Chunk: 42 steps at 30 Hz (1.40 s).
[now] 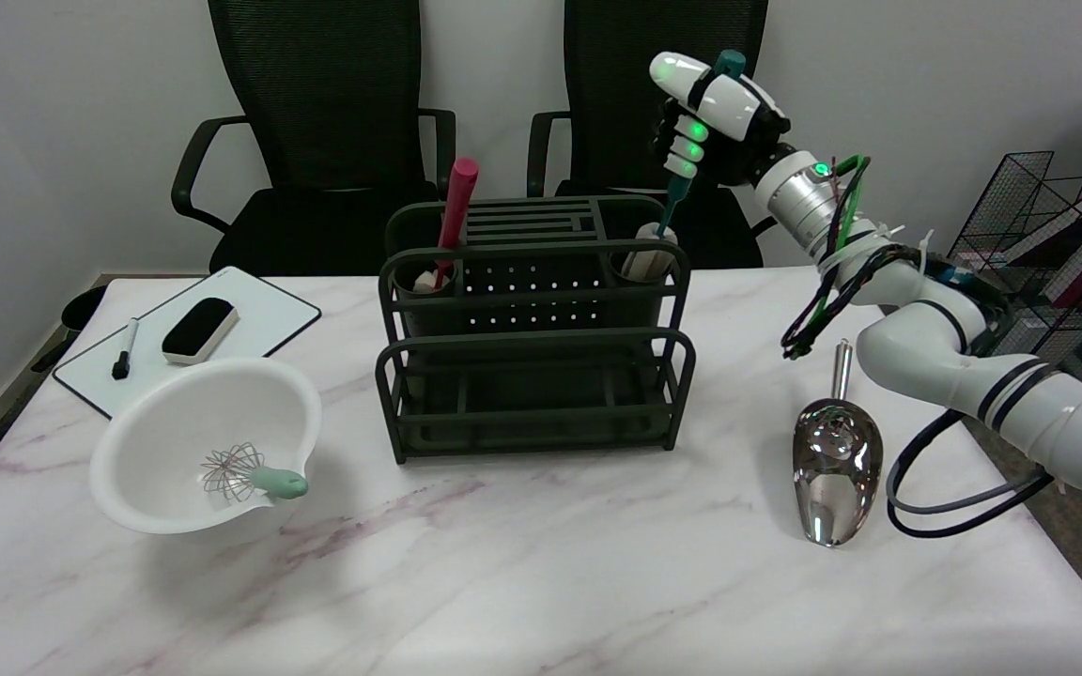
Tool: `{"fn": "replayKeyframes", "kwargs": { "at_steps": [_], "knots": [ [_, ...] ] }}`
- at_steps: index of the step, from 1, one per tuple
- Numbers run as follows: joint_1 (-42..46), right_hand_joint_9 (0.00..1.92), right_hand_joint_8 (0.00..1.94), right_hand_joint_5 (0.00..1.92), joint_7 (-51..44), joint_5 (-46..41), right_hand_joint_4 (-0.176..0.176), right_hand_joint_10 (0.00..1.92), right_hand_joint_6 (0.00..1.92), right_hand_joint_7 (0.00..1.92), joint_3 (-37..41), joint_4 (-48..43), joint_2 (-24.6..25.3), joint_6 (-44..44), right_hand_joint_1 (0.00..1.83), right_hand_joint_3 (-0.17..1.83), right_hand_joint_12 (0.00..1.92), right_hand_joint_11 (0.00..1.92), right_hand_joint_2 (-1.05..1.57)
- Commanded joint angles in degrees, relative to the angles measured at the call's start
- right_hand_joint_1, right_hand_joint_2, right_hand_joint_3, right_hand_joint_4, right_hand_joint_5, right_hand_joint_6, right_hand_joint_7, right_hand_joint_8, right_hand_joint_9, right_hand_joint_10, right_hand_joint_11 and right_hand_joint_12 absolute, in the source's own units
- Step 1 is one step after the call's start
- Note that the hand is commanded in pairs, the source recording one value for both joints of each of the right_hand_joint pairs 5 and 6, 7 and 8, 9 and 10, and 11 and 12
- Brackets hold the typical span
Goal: Place the blue sponge bottle brush into the kitchen storage rack.
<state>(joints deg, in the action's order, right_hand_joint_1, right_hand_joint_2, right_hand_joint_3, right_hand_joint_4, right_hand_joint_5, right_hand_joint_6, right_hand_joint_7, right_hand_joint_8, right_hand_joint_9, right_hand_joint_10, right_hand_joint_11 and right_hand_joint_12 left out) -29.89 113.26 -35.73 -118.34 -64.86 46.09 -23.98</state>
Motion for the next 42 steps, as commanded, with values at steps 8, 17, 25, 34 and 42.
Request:
{"fn": "replayKeyframes", "kwargs": {
  "at_steps": [8,17,25,34,42],
  "knots": [
    [1.91,1.89,1.9,1.92,0.0,-0.29,0.0,1.89,1.92,1.9,-0.31,0.46,1.33,-1.08,0.97,0.4,1.76,1.76,1.57],
    [2.5,1.64,1.62,1.6,0.0,-0.29,0.0,1.64,1.6,1.62,-0.23,0.54,1.68,-2.3,0.87,0.53,1.48,1.48,1.51],
    [2.74,1.51,1.41,0.97,0.0,-0.37,0.0,1.51,0.97,1.41,-0.31,0.54,1.68,-3.32,1.08,0.98,1.32,1.32,1.01],
    [4.35,1.17,1.11,0.46,0.0,-0.37,0.0,1.17,0.46,1.11,1.09,0.54,1.68,-5.92,1.15,0.99,1.16,1.16,0.8],
    [10.19,0.94,1.06,0.43,-0.32,-0.37,0.0,0.94,0.43,1.06,9.6,-0.1,1.36,-11.23,1.17,1.12,1.05,1.05,0.72]
  ]
}}
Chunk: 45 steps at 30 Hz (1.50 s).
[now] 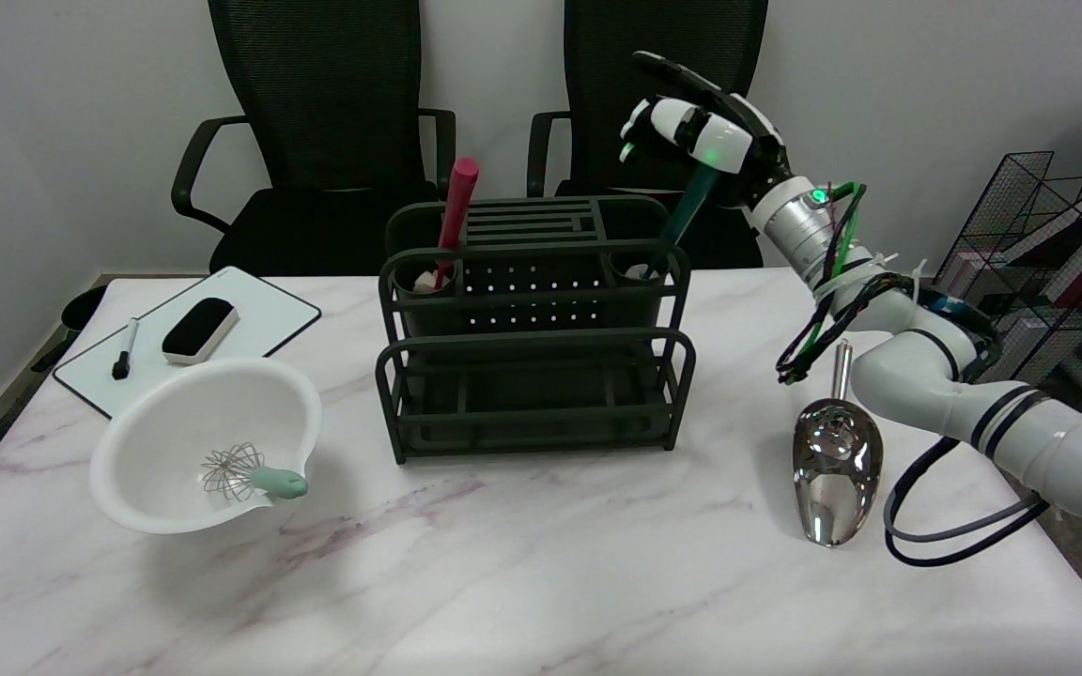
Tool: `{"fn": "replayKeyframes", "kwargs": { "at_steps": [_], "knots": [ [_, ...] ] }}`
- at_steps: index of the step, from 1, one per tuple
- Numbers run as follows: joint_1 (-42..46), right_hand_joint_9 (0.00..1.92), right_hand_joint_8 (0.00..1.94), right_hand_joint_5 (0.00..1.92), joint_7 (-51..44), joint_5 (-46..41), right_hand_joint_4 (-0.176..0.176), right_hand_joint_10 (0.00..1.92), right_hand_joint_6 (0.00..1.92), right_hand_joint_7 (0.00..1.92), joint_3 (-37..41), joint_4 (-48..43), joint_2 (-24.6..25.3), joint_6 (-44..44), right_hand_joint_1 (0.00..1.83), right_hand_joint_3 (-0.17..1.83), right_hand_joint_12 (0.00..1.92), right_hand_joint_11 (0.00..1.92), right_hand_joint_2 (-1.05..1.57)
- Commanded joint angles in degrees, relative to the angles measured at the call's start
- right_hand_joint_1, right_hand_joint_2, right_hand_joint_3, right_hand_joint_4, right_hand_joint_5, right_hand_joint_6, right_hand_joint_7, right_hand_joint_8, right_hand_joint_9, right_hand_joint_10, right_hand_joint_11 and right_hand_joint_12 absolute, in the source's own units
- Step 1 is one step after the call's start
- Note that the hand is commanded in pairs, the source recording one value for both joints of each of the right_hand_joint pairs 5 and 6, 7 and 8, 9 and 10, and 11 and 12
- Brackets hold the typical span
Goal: Place the blue sponge bottle brush into the kitchen storage rack.
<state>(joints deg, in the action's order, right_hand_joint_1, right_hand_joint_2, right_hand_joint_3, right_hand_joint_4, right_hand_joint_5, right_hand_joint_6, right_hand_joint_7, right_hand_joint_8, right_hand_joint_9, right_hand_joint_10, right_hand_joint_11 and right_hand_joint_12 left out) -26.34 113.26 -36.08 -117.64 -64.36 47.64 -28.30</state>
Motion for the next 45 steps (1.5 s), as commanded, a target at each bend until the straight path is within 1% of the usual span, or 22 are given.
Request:
{"fn": "replayKeyframes", "kwargs": {
  "at_steps": [1,10,18,21,23,26,27,29,30,31,33,34,35,38,40,45],
  "knots": [
    [7.2,0.93,1.06,0.45,-0.37,-0.02,0.0,0.93,0.45,1.06,9.66,-0.83,-0.25,-7.64,1.17,1.12,1.04,1.04,0.73],
    [11.08,0.91,1.06,0.52,-0.19,-0.1,0.0,0.91,0.52,1.06,15.41,-2.03,-0.28,-11.47,1.15,1.12,0.98,0.98,0.74],
    [18.61,0.91,1.09,0.56,-0.91,-0.1,0.0,0.91,0.56,1.09,26.51,-0.04,0.04,-13.95,1.12,1.09,0.96,0.96,0.8],
    [22.03,0.93,1.12,0.63,-2.6,-0.18,0.0,0.93,0.63,1.12,29.64,1.53,0.46,-15.75,1.11,1.11,0.96,0.96,0.82],
    [23.9,0.97,1.16,0.67,-3.3,-0.68,0.0,0.97,0.67,1.16,30.98,2.65,0.73,-17.39,1.09,1.12,0.97,0.97,0.87],
    [27.23,1.1,1.24,0.71,-4.1,-5.16,0.0,1.1,0.71,1.24,31.09,4.25,1.53,-21.35,1.06,1.08,0.98,0.98,0.94],
    [28.16,1.18,1.32,0.79,-4.57,-7.23,0.0,1.18,0.79,1.32,30.78,5.14,1.87,-23.07,1.03,1.11,0.99,0.99,0.97],
    [29.76,1.25,1.4,0.89,-6.01,-10.18,0.0,1.25,0.89,1.4,30.16,7.39,2.59,-28.01,1.01,1.1,1.01,1.01,0.99],
    [30.72,1.4,1.51,1.01,-6.48,-11.41,0.0,1.4,1.01,1.51,29.81,8.53,2.89,-30.63,0.98,1.06,1.09,1.09,1.05],
    [32.02,1.56,1.62,1.16,-6.63,-12.22,0.0,1.56,1.16,1.62,29.42,9.47,3.21,-33.29,0.94,1.0,1.27,1.27,1.16],
    [34.03,1.69,1.77,1.36,-6.63,-12.41,0.0,1.69,1.36,1.77,28.75,9.77,3.72,-35.97,0.85,0.93,1.5,1.5,1.32],
    [35.48,1.75,1.84,1.46,-6.63,-12.41,0.0,1.75,1.46,1.84,28.07,9.16,4.26,-37.11,0.84,0.9,1.6,1.6,1.42],
    [36.47,1.8,1.88,1.51,-6.68,-12.41,0.0,1.8,1.51,1.88,27.58,8.65,4.54,-37.7,0.84,0.89,1.67,1.67,1.47],
    [39.23,1.86,1.92,1.62,-6.82,-12.11,0.0,1.86,1.62,1.92,25.18,7.08,6.14,-39.7,0.8,0.89,1.75,1.75,1.54],
    [40.23,1.9,1.92,1.7,-8.96,-12.14,0.0,1.9,1.7,1.92,23.32,7.34,7.6,-42.72,0.8,0.9,1.81,1.81,1.56],
    [42.24,1.92,1.92,1.74,-11.59,-12.76,0.0,1.92,1.74,1.92,20.02,8.73,11.0,-47.2,0.8,0.9,1.85,1.85,1.57]
  ]
}}
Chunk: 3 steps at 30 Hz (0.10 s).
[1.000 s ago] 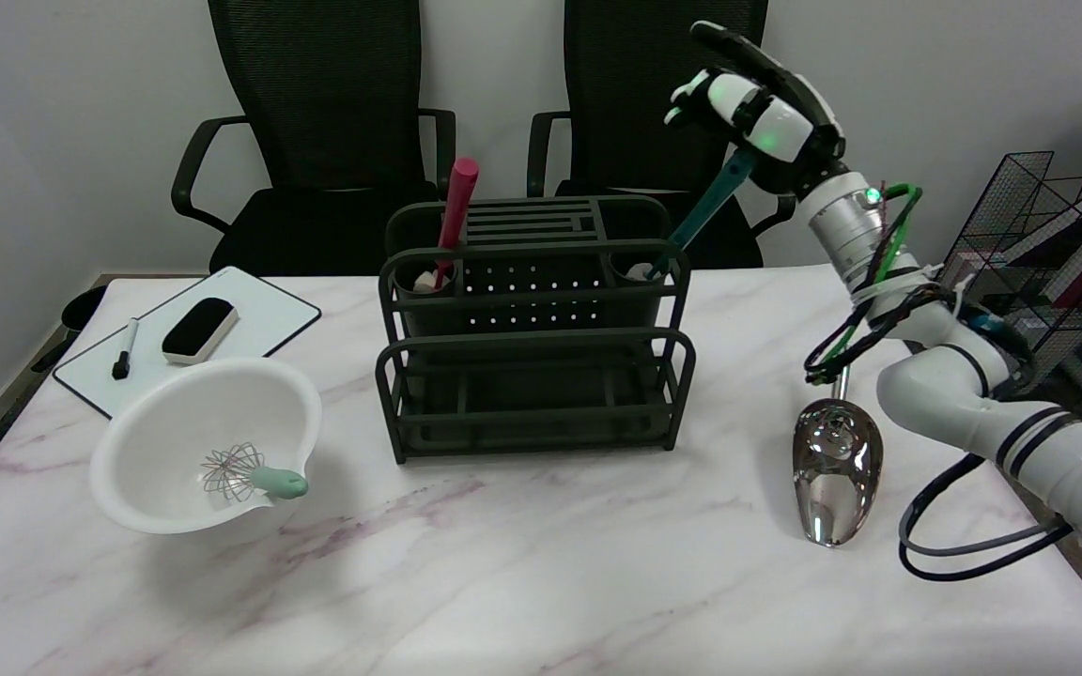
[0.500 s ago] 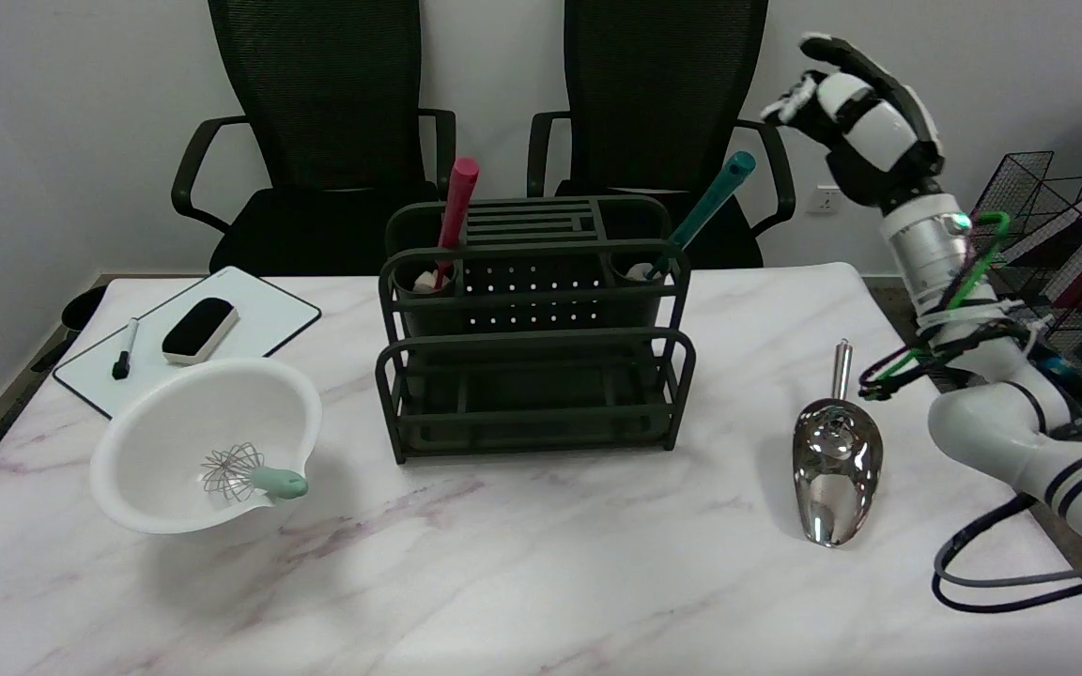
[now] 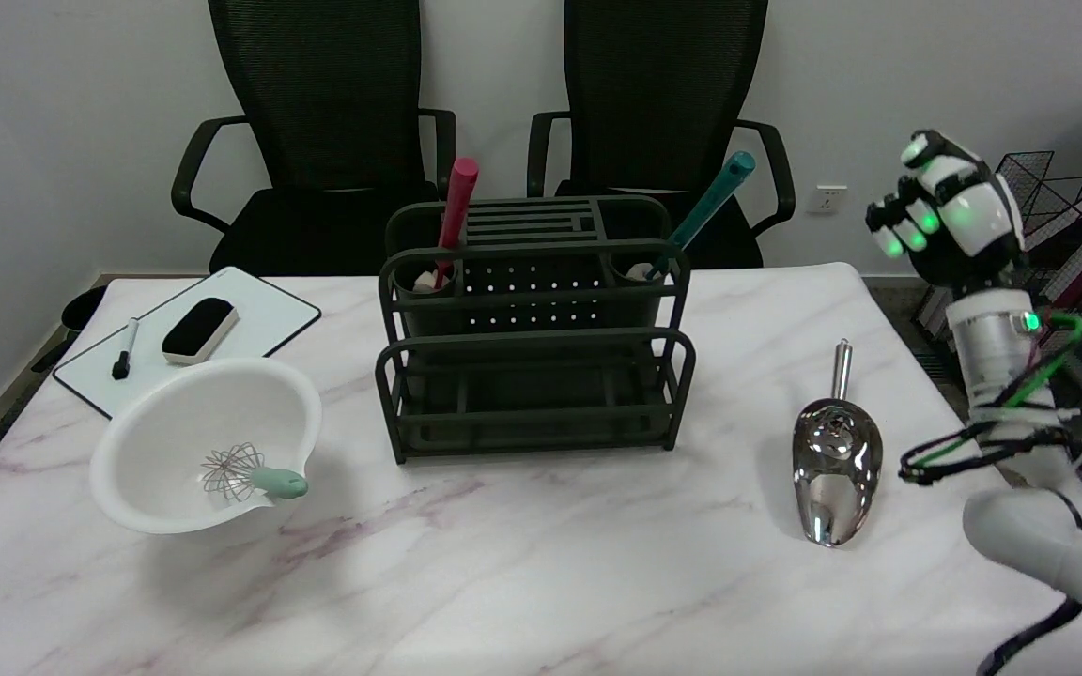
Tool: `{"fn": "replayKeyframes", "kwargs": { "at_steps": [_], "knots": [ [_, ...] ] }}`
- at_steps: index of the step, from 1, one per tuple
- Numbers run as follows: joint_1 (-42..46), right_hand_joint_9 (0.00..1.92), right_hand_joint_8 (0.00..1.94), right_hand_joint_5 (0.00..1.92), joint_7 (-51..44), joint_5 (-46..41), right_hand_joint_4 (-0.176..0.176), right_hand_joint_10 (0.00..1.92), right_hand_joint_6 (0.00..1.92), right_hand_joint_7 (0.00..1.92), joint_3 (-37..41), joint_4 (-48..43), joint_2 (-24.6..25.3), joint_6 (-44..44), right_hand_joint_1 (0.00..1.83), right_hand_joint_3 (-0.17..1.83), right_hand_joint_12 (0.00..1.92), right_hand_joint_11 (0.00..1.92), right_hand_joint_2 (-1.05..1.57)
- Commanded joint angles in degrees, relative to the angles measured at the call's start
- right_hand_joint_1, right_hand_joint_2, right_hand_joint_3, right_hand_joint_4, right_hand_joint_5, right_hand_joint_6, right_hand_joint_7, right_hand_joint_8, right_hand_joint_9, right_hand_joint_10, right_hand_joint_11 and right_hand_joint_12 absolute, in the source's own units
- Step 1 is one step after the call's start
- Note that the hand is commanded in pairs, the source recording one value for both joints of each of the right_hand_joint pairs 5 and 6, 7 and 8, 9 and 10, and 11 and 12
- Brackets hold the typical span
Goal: Place the blue sponge bottle brush into the kitchen storage rack.
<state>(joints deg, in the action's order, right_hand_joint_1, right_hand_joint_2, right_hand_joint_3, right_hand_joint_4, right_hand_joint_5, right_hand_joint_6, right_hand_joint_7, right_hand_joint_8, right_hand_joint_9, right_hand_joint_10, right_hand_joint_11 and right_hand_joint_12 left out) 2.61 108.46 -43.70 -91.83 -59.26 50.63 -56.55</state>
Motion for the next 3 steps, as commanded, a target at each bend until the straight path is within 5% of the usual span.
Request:
{"fn": "replayKeyframes", "kwargs": {
  "at_steps": [1,3],
  "knots": [
    [13.49,1.92,1.92,1.74,-6.79,-4.97,0.0,1.92,1.74,1.92,-6.54,3.65,8.51,-19.5,0.8,0.9,1.85,1.85,1.57],
    [13.62,1.92,1.92,1.75,-6.79,-4.94,0.0,1.92,1.75,1.92,-9.2,3.25,9.58,-21.28,0.8,0.9,1.86,1.86,1.57]
  ]
}}
